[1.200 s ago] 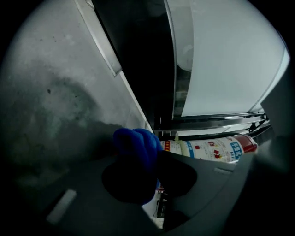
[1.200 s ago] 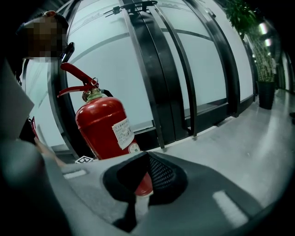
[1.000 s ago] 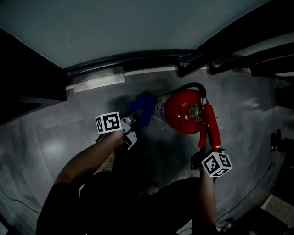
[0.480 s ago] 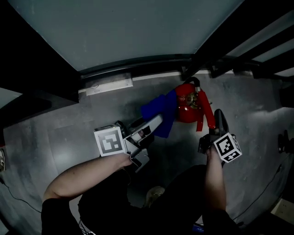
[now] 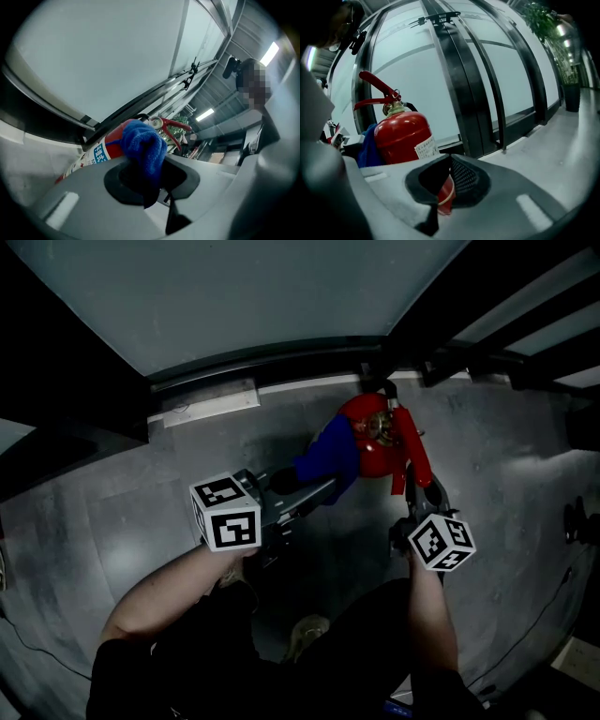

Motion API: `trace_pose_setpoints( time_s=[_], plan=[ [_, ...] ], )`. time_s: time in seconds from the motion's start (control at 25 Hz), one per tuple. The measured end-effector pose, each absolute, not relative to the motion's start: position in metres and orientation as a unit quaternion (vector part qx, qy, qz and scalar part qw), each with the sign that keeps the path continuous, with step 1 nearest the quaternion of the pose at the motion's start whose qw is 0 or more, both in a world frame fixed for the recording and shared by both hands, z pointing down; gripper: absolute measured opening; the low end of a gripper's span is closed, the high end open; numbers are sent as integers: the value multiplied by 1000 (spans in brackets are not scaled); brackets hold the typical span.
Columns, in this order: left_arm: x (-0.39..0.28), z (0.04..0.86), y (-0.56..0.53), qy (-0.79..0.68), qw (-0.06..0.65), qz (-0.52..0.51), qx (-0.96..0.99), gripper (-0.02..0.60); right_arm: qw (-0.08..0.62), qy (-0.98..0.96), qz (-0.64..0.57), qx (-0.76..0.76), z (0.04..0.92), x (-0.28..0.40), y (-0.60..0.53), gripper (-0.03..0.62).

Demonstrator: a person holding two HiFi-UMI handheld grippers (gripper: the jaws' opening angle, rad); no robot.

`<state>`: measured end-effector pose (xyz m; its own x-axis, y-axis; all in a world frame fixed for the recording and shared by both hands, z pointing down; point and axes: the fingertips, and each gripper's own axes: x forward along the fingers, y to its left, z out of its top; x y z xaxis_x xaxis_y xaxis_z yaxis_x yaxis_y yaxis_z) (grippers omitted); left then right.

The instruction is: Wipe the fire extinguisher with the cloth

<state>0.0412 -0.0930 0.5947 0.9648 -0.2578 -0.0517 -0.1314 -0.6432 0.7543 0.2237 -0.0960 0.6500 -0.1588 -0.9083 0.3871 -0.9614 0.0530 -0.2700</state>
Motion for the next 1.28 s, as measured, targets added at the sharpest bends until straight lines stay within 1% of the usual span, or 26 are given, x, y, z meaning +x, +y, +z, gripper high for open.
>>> trace_pose_setpoints(
  time_s=[0.2,0.28,0.44,0.52,0.76,0.88,1.04,1.28],
  plan=[
    [45,609,-86,-62,408,-84,907,78,66,-726,239,642,656,222,-91,3],
    [46,615,-84,-59,395,-72,914,78,65,-725,243,642,659,221,-92,3],
    [53,636,-74,-46,314,-2,948,78,65,-727,252,636,665,212,-93,3],
    [54,649,-72,-39,290,29,956,78,69,-732,251,630,666,206,-93,3],
    [58,689,-74,-17,290,86,953,80,96,-740,243,619,674,204,-88,3],
    [60,716,-71,-1,263,142,954,80,101,-734,249,623,676,210,-84,3],
    [57,759,-67,9,211,232,950,80,109,-734,251,622,677,211,-81,3],
    [56,803,-67,11,200,296,934,80,123,-733,251,620,679,212,-76,3]
  ],
)
